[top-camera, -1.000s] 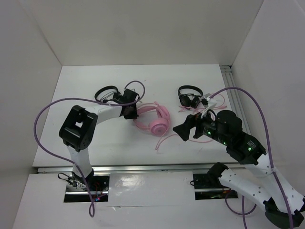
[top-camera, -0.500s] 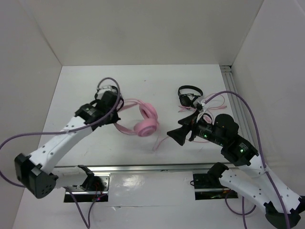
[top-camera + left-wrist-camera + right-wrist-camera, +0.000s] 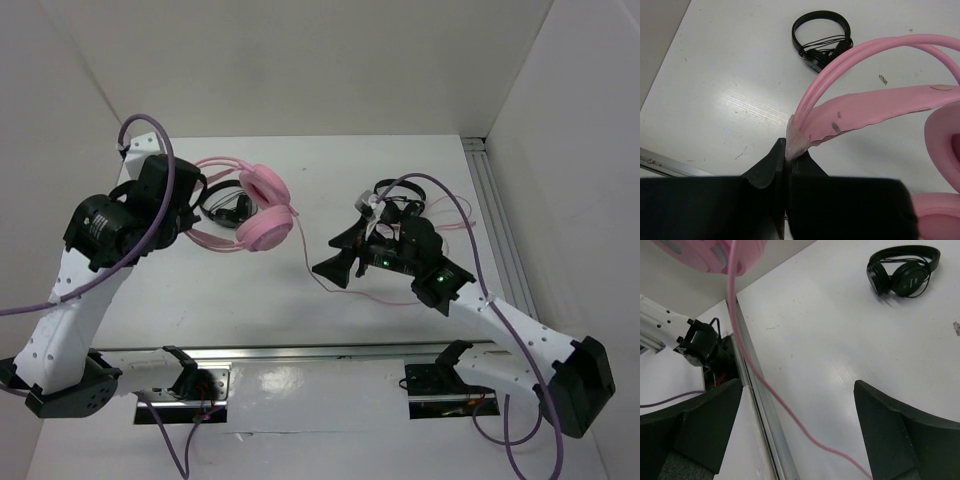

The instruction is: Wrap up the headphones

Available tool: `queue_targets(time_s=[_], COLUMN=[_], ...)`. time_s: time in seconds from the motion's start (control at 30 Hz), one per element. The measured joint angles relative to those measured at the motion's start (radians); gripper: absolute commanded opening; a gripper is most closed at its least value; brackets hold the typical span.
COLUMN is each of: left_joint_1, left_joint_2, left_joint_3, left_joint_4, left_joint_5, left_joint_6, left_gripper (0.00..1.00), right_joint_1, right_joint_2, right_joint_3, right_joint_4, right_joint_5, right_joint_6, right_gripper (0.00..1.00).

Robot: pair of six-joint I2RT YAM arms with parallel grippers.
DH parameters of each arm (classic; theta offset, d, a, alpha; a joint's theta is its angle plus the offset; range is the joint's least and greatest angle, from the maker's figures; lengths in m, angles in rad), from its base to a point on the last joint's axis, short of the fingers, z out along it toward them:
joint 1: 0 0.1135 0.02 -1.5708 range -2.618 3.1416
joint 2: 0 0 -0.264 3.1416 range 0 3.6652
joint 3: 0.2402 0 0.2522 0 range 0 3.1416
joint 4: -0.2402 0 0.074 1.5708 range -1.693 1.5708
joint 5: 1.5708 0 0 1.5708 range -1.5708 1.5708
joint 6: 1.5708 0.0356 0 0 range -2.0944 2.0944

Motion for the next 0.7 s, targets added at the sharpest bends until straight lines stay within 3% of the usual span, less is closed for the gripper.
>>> queue_targets(time_s=[0.17, 0.4, 0.57, 0.63, 0.7], left_joint_1=[0.010, 0.049, 0.074, 0.085, 0.097], left_joint_2=[0.040, 0.052, 0.069, 0.075, 0.076], left_joint_3=[0.105, 0.146, 0.146, 0.146, 0.146], left_joint_4=[-0.040, -0.056, -0.057, -0.057, -0.057], left_joint_5=[0.026, 0.061, 0.072, 0.077, 0.082], left_joint_6=[0.029, 0.048, 0.049, 0.049, 0.050], left_gripper=[0.00, 0.00, 0.00, 0.00, 0.00], right_joint_1=[0.005, 0.035, 0.058, 0.062, 0.064], right_joint_2=[0.131, 0.285, 0.286, 0.288, 0.293], right_joint_3=[-0.018, -0.025, -0.065, -0.080, -0.092], right_joint_4=[0.161, 0.262, 0.323, 0.336, 0.338], right_joint_5=[-0.025, -0.084, -0.087, -0.075, -0.060], right_joint_6=[0.000, 0.007, 0.002, 0.003, 0.004], right_gripper=[0.93, 0.68, 0.25, 0.27, 0.37])
